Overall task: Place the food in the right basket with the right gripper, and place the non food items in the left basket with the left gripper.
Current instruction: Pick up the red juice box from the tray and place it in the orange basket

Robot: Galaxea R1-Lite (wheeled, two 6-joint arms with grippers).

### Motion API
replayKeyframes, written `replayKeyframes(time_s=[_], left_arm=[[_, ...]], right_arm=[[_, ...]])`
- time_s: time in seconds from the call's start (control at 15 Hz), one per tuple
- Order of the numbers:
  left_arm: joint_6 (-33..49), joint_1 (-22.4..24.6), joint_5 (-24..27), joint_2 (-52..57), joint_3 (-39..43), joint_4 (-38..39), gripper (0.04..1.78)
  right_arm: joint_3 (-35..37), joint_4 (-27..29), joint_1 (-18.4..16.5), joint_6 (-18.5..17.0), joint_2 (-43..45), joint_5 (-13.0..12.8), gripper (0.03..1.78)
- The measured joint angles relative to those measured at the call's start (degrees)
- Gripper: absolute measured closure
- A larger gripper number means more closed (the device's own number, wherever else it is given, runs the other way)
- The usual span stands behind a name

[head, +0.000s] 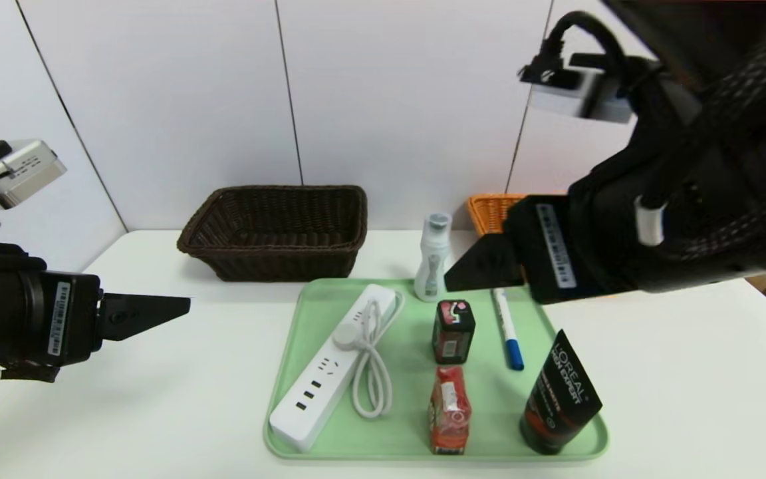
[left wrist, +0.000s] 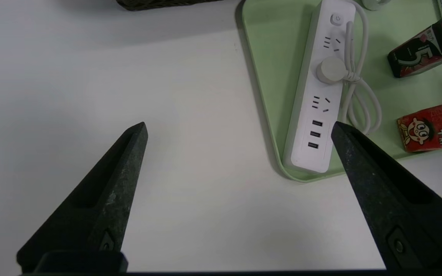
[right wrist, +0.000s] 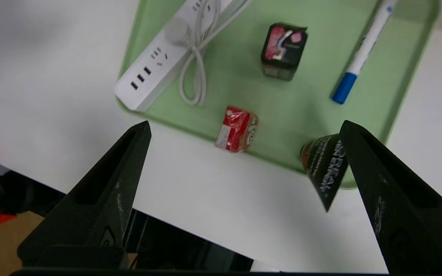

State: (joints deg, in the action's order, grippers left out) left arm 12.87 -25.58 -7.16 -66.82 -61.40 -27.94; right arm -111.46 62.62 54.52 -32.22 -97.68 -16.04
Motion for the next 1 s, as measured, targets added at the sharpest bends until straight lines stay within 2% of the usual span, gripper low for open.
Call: replayKeyframes(time_s=[0.2,0.33,0.53,0.67,0.8,1.0], left_arm=[[0.0,0.0,0.0,1.3,1.4,0.0,0.13],[0.0,0.0,-0.1,1.8,2.0,0.0,0.13],[0.0,0.0,0.0,2.6,2.8,0.0,0.13],[0.0,0.0,-0.1,3.2,3.5,0.1,0.13],[-0.1,0.0,-0.1,3.5,4.0,0.2,0.13],[-0.1,0.0,-0.1,3.8,4.2,0.2,0.13]], right_arm=[[-0.5,0.4,4.1,-2.0,-3.9,-0.3,0.11],[-0.6,1.5,5.4,-3.7,-6.3,-0.4,0.11],[-0.6,6.1,5.9,-9.6,-9.9,-2.0,0.11],[-0.6,8.7,5.9,-12.5,-12.0,-2.1,0.11],[-0.5,9.1,5.8,-14.1,-13.9,-2.0,0.11],[-0.5,9.2,5.5,-14.4,-16.0,-1.8,0.11]])
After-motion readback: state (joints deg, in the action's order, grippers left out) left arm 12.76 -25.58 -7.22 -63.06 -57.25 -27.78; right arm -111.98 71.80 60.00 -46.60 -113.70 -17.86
